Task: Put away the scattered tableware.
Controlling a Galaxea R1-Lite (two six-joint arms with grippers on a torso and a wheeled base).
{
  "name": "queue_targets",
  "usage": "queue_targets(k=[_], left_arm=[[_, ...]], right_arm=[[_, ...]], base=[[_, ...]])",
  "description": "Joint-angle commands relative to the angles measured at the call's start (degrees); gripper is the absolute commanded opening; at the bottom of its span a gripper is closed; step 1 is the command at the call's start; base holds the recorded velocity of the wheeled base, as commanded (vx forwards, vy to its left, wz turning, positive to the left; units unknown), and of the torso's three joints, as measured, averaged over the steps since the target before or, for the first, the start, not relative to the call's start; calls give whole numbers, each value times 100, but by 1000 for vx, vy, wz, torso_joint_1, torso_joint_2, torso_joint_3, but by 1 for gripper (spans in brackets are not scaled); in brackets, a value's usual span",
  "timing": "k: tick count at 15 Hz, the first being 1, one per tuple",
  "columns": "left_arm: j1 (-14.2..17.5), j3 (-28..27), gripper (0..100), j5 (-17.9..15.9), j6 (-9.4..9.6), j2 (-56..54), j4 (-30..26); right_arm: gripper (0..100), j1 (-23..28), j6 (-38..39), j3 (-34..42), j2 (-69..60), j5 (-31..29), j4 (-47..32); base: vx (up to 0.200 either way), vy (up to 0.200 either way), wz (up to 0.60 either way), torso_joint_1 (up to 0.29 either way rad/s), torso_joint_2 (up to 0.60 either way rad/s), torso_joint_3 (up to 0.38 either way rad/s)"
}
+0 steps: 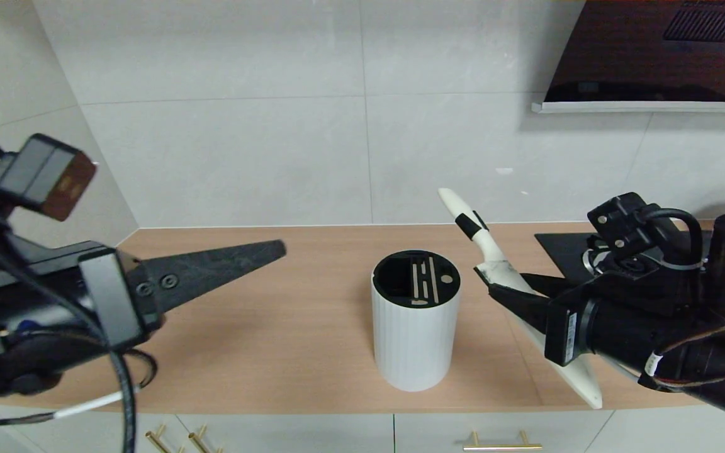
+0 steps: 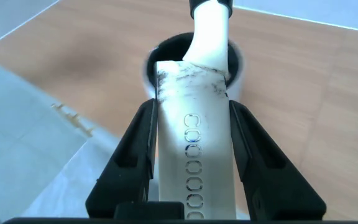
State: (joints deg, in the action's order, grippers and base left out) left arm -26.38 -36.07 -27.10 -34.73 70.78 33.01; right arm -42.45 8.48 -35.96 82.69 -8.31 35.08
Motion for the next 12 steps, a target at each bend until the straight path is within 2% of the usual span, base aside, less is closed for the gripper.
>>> queue_targets(k=[1, 2, 4, 6, 7, 9, 10, 12], left_arm=[[-491, -216, 100, 12, -772, 1324, 909], [-614, -436, 100, 73, -913, 1746, 1120], [-746, -743, 100, 398, -921, 2291, 1155], [-1009, -1086, 100, 1128, -948, 2678, 1155], [-1071, -1200, 100, 1321, -948, 2810, 1164], [-1080, -1253, 100, 1313, -957, 2810, 1164], [-1089, -1306, 100, 1313, -1097, 2810, 1164], [-1089, -1394, 100, 1313, -1132, 2871, 1172]], right_arm=[[0, -167, 13, 28, -7, -4, 7], [0, -273, 101, 28, -7, -4, 16], [0, -361, 215, 19, 10, 5, 25], [0, -378, 206, -78, 169, 14, 51], [0, -378, 206, -359, 318, 49, 42], [0, -510, 189, -508, 564, 5, 51], [0, -589, 197, -508, 714, 5, 60], [0, -651, 206, -508, 784, 5, 130]], base=[[0, 0, 0, 0, 0, 0], [0, 0, 0, 0, 0, 0], [0, 0, 0, 0, 0, 0], [0, 0, 0, 0, 0, 0], [0, 0, 0, 0, 0, 0], [0, 0, 0, 0, 0, 0], [0, 0, 0, 0, 0, 0], [0, 0, 0, 0, 0, 0]])
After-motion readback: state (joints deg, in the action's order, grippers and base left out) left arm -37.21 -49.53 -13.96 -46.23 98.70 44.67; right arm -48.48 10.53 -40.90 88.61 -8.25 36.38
